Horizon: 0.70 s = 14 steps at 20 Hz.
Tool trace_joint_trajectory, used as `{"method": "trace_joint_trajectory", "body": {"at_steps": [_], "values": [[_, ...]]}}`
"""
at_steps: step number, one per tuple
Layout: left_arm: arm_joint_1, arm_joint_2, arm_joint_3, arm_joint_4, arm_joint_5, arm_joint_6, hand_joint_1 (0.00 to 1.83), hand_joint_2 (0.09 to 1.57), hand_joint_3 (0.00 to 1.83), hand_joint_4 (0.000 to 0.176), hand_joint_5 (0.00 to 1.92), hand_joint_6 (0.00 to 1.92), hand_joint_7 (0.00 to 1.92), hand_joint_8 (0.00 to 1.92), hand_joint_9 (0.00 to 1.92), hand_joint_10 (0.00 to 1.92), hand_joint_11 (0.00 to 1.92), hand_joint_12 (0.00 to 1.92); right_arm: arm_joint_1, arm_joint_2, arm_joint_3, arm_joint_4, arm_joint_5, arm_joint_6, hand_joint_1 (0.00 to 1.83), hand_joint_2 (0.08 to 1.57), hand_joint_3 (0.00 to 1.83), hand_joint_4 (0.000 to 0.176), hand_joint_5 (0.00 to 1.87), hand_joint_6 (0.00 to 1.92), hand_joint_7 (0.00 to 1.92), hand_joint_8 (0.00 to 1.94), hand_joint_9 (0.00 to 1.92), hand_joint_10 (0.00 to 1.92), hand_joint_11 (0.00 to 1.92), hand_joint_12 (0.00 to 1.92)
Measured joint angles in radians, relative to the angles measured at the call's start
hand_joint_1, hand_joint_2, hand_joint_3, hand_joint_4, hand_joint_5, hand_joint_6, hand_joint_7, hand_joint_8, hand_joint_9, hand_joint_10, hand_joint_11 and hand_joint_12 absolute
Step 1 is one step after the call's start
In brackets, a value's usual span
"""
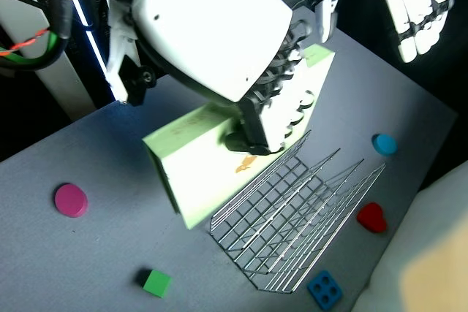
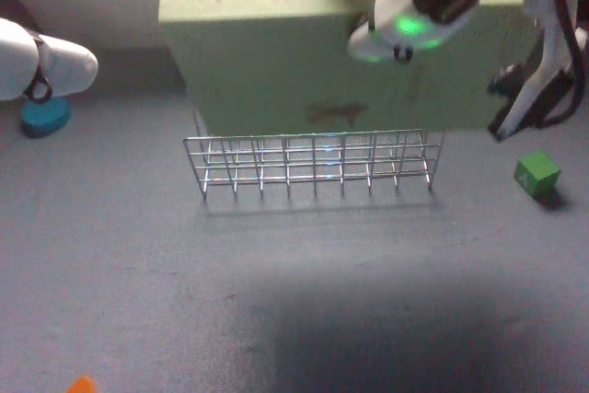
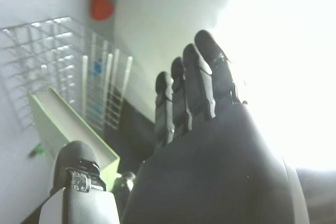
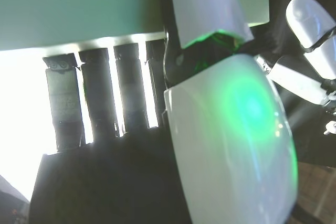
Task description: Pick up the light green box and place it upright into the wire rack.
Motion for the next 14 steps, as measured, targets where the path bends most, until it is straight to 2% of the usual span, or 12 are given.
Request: {"method": "trace_joint_trajectory", "body": {"at_steps": [1, 2, 3, 4, 5, 12, 13, 14], "values": [[0.0, 0.005, -0.002, -0.005, 0.0, 0.0, 0.17, 1.14, 0.0, 0.0, 0.17, 0.0, 0.2, 0.0, 0.18, 0.0, 0.0, 0.66, 0.004, -0.005, 0.017, -0.011, -0.011, -0.01, 1.25, 1.12, 0.0, 0.0, 0.93, 0.97, 1.0, 1.06, 0.96, 1.11, 0.84, 1.36], [0.0, 0.009, -0.006, -0.003, 0.0, 0.003, 0.17, 1.14, 0.0, 0.0, 0.17, 0.0, 0.2, 0.0, 0.18, 0.0, 0.0, 0.65, 0.004, -0.01, 0.032, -0.016, -0.016, -0.012, 1.23, 1.11, 0.0, 0.0, 0.94, 0.95, 1.04, 1.04, 1.01, 1.0, 0.86, 1.34], [0.0, 0.011, -0.007, -0.002, -0.001, 0.006, 0.17, 1.14, 0.0, 0.0, 0.17, 0.0, 0.19, 0.0, 0.18, 0.0, 0.0, 0.65, 0.004, -0.012, 0.039, -0.011, -0.017, -0.012, 1.23, 1.11, 0.0, 0.0, 0.95, 0.94, 1.03, 1.04, 1.02, 1.0, 0.87, 1.34], [-0.002, 0.013, -0.007, -0.004, 0.0, 0.01, 0.18, 1.14, 0.0, 0.0, 0.17, 0.0, 0.18, 0.0, 0.18, 0.0, 0.0, 0.65, 0.004, -0.014, 0.046, -0.005, -0.019, -0.012, 1.34, 1.12, 0.0, 0.0, 0.91, 0.96, 0.97, 1.01, 0.96, 1.22, 0.85, 1.35], [-0.005, 0.017, -0.007, -0.005, 0.0, 0.013, 0.17, 1.14, 0.0, 0.0, 0.17, 0.0, 0.18, 0.0, 0.18, 0.0, 0.0, 0.65, 0.004, -0.015, 0.051, -0.005, -0.023, -0.012, 1.36, 1.13, 0.0, 0.0, 0.87, 0.99, 0.94, 1.04, 0.93, 1.29, 0.83, 1.36], [-0.005, 0.024, -0.009, -0.002, -0.004, 0.014, 0.17, 1.14, 0.0, 0.0, 0.18, 0.0, 0.2, 0.01, 0.19, 0.0, 0.0, 0.67, 0.006, -0.054, 0.087, -0.005, -0.054, -0.014, 1.37, 1.13, 0.0, 0.0, 0.88, 0.97, 0.95, 1.03, 0.94, 1.29, 0.84, 1.37], [-0.005, 0.024, -0.009, -0.019, -0.004, 0.014, 0.17, 1.14, 0.0, 0.0, 0.18, 0.0, 0.19, 0.0, 0.19, 0.0, 0.0, 0.67, 0.0, -0.058, 0.093, -0.012, -0.059, -0.012, 1.37, 1.13, 0.0, 0.0, 0.86, 0.99, 0.94, 1.04, 0.93, 1.3, 0.82, 1.37], [-0.013, 0.025, -0.009, -0.071, 0.0, 0.015, 0.17, 1.14, 0.0, 0.0, 0.18, 0.0, 0.19, 0.0, 0.19, 0.0, 0.0, 0.66, -0.006, -0.063, 0.099, -0.014, -0.063, -0.014, 1.37, 1.14, 0.0, 0.0, 0.84, 1.01, 0.93, 1.06, 0.92, 1.31, 0.81, 1.38]]}}
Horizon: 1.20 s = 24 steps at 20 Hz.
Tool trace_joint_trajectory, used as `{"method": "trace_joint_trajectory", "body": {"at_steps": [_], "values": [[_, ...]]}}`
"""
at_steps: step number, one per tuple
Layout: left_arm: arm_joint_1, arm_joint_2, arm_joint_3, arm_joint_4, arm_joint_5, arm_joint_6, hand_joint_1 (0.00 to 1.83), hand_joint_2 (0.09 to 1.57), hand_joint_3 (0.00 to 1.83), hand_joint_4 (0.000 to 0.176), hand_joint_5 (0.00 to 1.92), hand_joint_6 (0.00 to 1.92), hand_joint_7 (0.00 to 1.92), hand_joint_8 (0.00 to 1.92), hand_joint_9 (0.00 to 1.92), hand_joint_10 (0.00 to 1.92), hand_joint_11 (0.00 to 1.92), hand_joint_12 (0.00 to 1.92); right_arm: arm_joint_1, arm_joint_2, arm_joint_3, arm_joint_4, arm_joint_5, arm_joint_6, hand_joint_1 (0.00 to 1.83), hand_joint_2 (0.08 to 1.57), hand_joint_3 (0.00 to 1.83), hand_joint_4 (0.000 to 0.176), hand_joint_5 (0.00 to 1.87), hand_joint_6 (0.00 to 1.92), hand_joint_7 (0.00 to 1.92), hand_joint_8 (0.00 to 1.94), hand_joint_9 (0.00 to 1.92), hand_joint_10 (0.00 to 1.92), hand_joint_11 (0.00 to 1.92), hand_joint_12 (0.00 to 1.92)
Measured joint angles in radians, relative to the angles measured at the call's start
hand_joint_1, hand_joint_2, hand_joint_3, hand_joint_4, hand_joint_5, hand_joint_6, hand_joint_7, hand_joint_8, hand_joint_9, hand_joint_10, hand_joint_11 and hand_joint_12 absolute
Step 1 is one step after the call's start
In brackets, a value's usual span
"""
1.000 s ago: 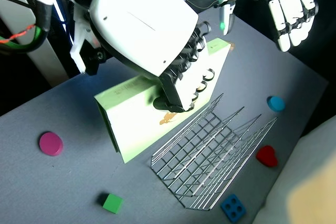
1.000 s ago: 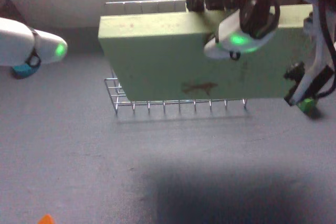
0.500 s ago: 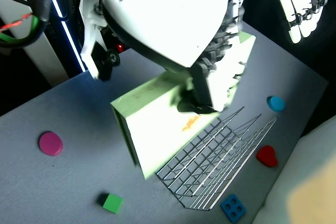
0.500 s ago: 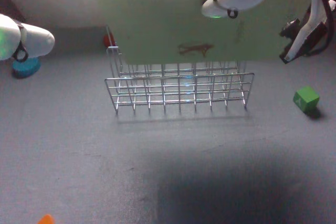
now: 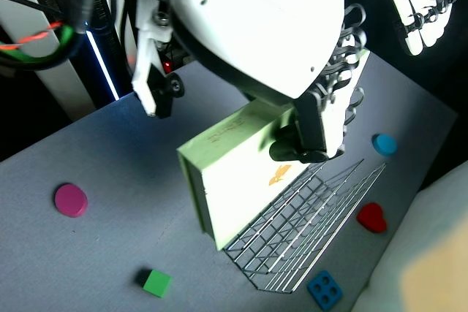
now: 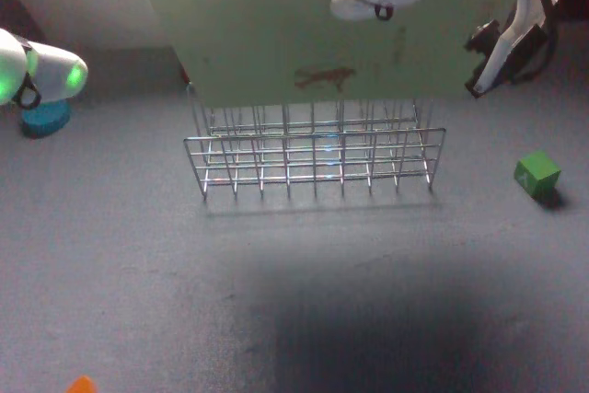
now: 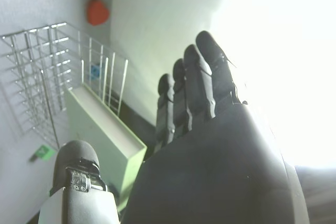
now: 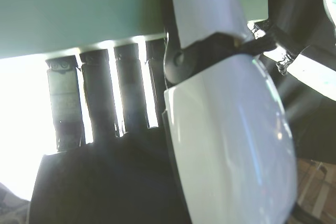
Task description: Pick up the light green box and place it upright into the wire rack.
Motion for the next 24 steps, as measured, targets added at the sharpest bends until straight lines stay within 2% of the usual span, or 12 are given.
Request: {"method": "trace_joint_trajectory", "body": {"at_steps": [2, 5, 24], "values": [[0.0, 0.0, 0.0, -0.05, 0.0, 0.0, 0.17, 1.14, 0.0, 0.0, 0.17, 0.0, 0.18, 0.0, 0.18, 0.0, 0.0, 0.65, -0.013, -0.009, 0.007, 0.006, -0.007, -0.002, 1.37, 1.13, 0.0, 0.0, 0.85, 1.0, 0.93, 1.06, 0.94, 1.3, 0.82, 1.37], [0.0, 0.0, 0.0, -0.03, -0.009, 0.0, 0.18, 1.14, 0.0, 0.0, 0.16, 0.0, 0.16, 0.0, 0.18, 0.0, 0.0, 0.65, -0.025, -0.032, 0.027, 0.008, -0.026, 0.005, 1.37, 1.13, 0.0, 0.0, 0.86, 0.99, 0.94, 1.04, 0.95, 1.29, 0.83, 1.36], [-0.004, 0.0, 0.0, -0.033, -0.001, 0.0, 0.16, 1.14, 0.0, 0.0, 0.17, 0.0, 0.18, 0.0, 0.18, 0.0, 0.0, 0.64, -0.075, -0.112, 0.133, -0.006, -0.098, 0.09, 1.37, 1.12, 0.0, 0.0, 0.89, 0.98, 0.95, 1.02, 0.94, 1.28, 0.82, 1.37]]}}
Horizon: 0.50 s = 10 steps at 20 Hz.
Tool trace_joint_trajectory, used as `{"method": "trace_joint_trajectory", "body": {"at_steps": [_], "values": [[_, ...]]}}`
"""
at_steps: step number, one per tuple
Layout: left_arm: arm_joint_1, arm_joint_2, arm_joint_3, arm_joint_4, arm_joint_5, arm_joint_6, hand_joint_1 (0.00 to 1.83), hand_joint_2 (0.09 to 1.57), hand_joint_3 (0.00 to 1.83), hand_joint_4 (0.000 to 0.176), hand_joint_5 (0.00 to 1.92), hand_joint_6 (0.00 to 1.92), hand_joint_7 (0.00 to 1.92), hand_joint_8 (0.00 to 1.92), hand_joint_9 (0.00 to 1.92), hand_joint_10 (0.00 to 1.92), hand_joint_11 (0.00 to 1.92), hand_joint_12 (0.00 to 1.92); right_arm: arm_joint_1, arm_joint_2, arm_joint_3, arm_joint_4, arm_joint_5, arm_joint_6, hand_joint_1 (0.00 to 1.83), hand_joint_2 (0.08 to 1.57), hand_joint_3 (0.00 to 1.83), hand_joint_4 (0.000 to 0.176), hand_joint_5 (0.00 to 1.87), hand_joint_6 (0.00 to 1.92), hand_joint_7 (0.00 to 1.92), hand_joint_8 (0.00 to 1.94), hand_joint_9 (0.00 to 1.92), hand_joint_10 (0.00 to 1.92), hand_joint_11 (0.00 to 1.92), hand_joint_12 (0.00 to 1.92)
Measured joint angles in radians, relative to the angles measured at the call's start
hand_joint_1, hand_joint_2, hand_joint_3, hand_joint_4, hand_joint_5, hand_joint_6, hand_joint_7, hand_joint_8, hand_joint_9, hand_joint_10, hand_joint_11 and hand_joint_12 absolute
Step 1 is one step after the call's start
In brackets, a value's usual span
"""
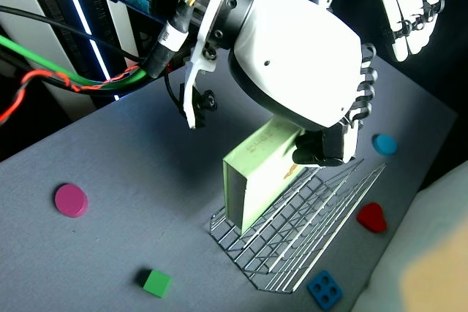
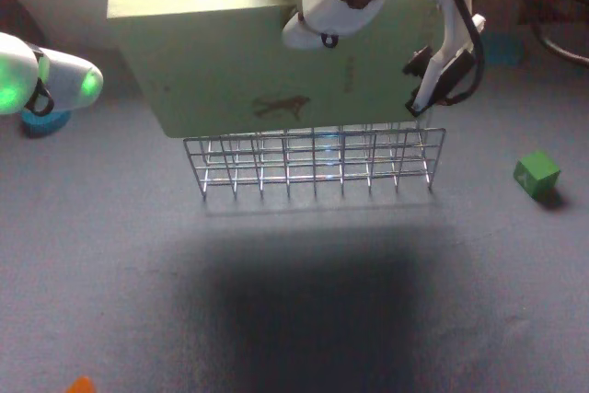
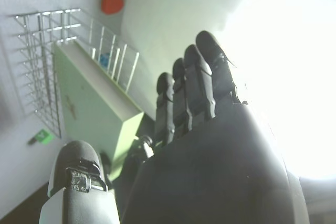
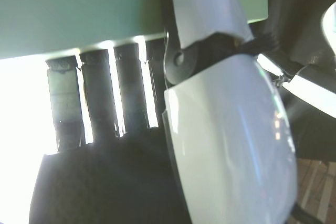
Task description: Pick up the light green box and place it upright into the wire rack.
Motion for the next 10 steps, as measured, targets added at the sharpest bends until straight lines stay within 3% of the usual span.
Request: {"method": "trace_joint_trajectory", "body": {"at_steps": [10], "values": [[0.0, 0.0, 0.0, 0.0, 0.0, 0.0, 0.13, 1.15, 0.0, 0.0, 0.17, 0.0, 0.16, 0.0, 0.17, 0.0, 0.0, 0.62, -0.035, -0.026, 0.065, -0.005, -0.041, 0.026, 1.37, 1.12, 0.0, 0.0, 0.88, 0.95, 0.97, 1.0, 0.94, 1.3, 0.85, 1.4]]}}
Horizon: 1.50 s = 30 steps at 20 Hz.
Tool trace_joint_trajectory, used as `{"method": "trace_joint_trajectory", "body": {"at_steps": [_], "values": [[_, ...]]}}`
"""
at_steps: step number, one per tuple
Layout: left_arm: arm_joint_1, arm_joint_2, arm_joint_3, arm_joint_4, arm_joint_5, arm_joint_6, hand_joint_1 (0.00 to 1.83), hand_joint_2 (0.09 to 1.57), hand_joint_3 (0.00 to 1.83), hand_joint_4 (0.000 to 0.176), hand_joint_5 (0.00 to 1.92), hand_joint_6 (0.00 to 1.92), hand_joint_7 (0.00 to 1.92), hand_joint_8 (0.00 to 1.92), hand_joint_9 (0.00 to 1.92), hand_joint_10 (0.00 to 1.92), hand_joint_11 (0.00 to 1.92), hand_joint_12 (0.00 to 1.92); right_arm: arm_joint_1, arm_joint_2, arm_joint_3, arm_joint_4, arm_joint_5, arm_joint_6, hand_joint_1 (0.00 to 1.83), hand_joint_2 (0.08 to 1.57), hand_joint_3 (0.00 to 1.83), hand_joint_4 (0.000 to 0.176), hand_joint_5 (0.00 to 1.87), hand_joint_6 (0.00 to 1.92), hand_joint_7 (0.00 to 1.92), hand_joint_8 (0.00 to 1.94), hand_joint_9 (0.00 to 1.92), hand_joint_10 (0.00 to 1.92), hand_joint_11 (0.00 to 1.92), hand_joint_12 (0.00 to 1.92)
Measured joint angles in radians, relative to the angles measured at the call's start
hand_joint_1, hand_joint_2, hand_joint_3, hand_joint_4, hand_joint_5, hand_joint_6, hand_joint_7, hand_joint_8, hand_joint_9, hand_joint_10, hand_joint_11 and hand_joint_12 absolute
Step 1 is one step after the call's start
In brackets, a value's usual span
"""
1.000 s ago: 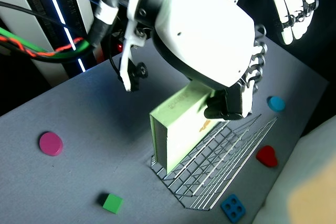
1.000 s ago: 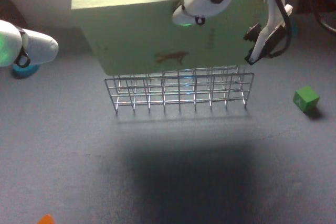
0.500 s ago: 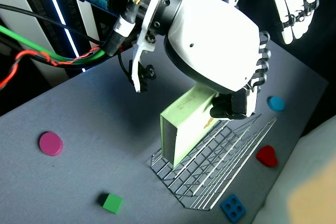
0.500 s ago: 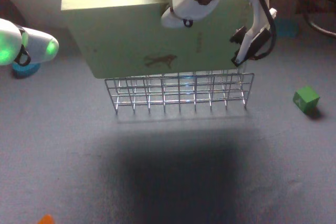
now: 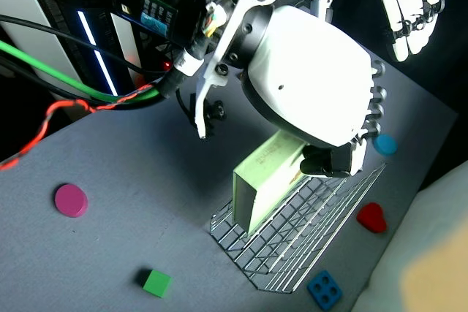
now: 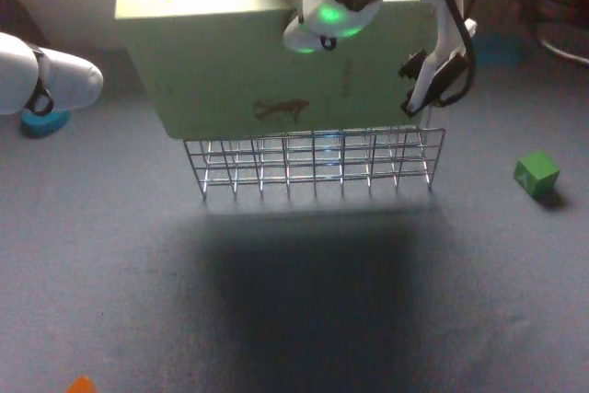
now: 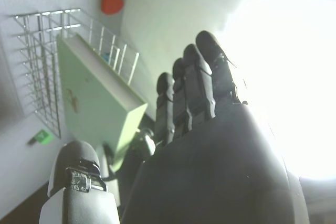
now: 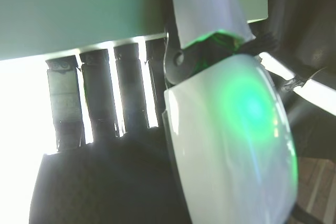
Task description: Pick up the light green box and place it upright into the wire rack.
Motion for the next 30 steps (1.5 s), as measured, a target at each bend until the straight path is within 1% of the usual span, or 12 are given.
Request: {"method": "trace_joint_trajectory", "body": {"at_steps": [1, 2, 3, 4, 11, 14, 16, 17, 20, 21, 23, 30], "values": [[0.0, 0.0, 0.0, 0.0, 0.0, 0.0, 0.13, 1.15, 0.0, 0.0, 0.17, 0.0, 0.16, 0.0, 0.17, 0.0, 0.0, 0.62, -0.002, -0.001, 0.005, 0.003, 0.0, 0.0, 1.37, 1.12, 0.0, 0.0, 0.88, 0.95, 0.97, 1.0, 0.94, 1.3, 0.85, 1.4], [0.0, 0.0, 0.0, 0.0, 0.0, 0.0, 0.13, 1.15, 0.0, 0.0, 0.16, 0.0, 0.15, 0.0, 0.16, 0.0, 0.0, 0.59, -0.005, -0.006, 0.012, 0.003, -0.003, 0.002, 1.26, 1.12, 0.0, 0.0, 0.91, 0.98, 1.03, 1.03, 0.96, 1.14, 0.83, 1.37], [0.0, 0.0, 0.0, 0.0, -0.001, 0.0, 0.13, 1.15, 0.0, 0.0, 0.16, 0.0, 0.15, 0.0, 0.16, 0.0, 0.0, 0.55, -0.006, -0.011, 0.023, 0.003, -0.004, 0.004, 1.35, 1.13, 0.0, 0.0, 0.85, 1.04, 0.98, 0.99, 0.94, 1.27, 0.81, 1.37], [0.0, 0.0, 0.0, 0.0, -0.001, 0.0, 0.13, 1.16, 0.0, 0.0, 0.17, 0.0, 0.15, 0.0, 0.15, 0.0, 0.0, 0.52, -0.009, -0.016, 0.032, 0.0, -0.007, 0.011, 1.37, 1.14, 0.0, 0.0, 0.81, 1.1, 0.95, 0.99, 0.93, 1.3, 0.82, 1.4], [0.0, 0.0, 0.001, 0.0, 0.001, 0.0, 0.11, 1.17, 0.0, 0.0, 0.17, 0.0, 0.14, 0.0, 0.14, 0.0, 0.0, 0.53, -0.053, -0.033, 0.077, 0.0, -0.045, 0.02, 1.37, 1.14, 0.0, 0.0, 0.82, 1.1, 0.94, 0.98, 0.92, 1.33, 0.8, 1.42], [0.0, 0.0, 0.001, 0.0, 0.0, 0.0, 0.15, 1.16, 0.0, 0.0, 0.18, 0.0, 0.15, 0.0, 0.14, 0.0, 0.0, 0.52, -0.065, -0.033, 0.08, -0.003, -0.051, 0.02, 1.37, 1.14, 0.0, 0.0, 0.82, 1.1, 0.95, 0.97, 0.92, 1.33, 0.79, 1.41], [0.0, 0.0, 0.001, 0.0, 0.001, 0.0, 0.17, 1.15, 0.0, 0.0, 0.2, 0.01, 0.18, 0.01, 0.16, 0.0, 0.0, 0.56, -0.077, -0.033, 0.084, -0.003, -0.057, 0.02, 1.36, 1.12, 0.0, 0.0, 0.86, 1.04, 0.99, 0.91, 0.98, 1.28, 0.81, 1.41], [0.0, 0.0, 0.001, 0.0, 0.002, 0.0, 0.17, 1.15, 0.0, 0.0, 0.19, 0.0, 0.18, 0.01, 0.17, 0.01, 0.0, 0.57, -0.085, -0.033, 0.088, -0.007, -0.06, 0.02, 1.37, 1.13, 0.0, 0.0, 0.84, 1.07, 0.95, 0.95, 0.94, 1.32, 0.8, 1.4], [0.0, 0.0, 0.001, 0.0, 0.001, 0.0, 0.17, 1.15, 0.0, 0.0, 0.17, 0.0, 0.17, 0.0, 0.17, 0.0, 0.0, 0.56, -0.103, -0.037, 0.112, -0.002, -0.065, 0.032, 1.37, 1.13, 0.0, 0.0, 0.86, 1.03, 0.94, 1.01, 0.91, 1.34, 0.79, 1.39], [-0.001, 0.0, 0.001, 0.0, 0.002, 0.0, 0.16, 1.14, 0.0, 0.0, 0.17, 0.0, 0.16, 0.0, 0.17, 0.0, 0.0, 0.61, -0.107, -0.04, 0.123, -0.003, -0.066, 0.04, 1.37, 1.13, 0.0, 0.0, 0.87, 1.01, 0.94, 1.01, 0.93, 1.31, 0.82, 1.36], [-0.003, 0.0, 0.001, 0.0, 0.002, 0.0, 0.15, 1.13, 0.0, 0.0, 0.16, 0.0, 0.17, 0.0, 0.17, 0.0, 0.0, 0.63, -0.114, -0.043, 0.134, -0.006, -0.07, 0.043, 1.37, 1.13, 0.0, 0.0, 0.87, 1.0, 0.94, 1.02, 0.94, 1.3, 0.84, 1.35], [-0.007, 0.0, 0.001, 0.0, 0.003, 0.0, 0.16, 1.13, 0.0, 0.0, 0.17, 0.0, 0.18, 0.0, 0.18, 0.0, 0.0, 0.63, -0.14, -0.048, 0.134, -0.011, -0.083, 0.04, 1.37, 1.13, 0.0, 0.0, 0.87, 1.0, 0.95, 1.01, 0.93, 1.3, 0.82, 1.34]]}}
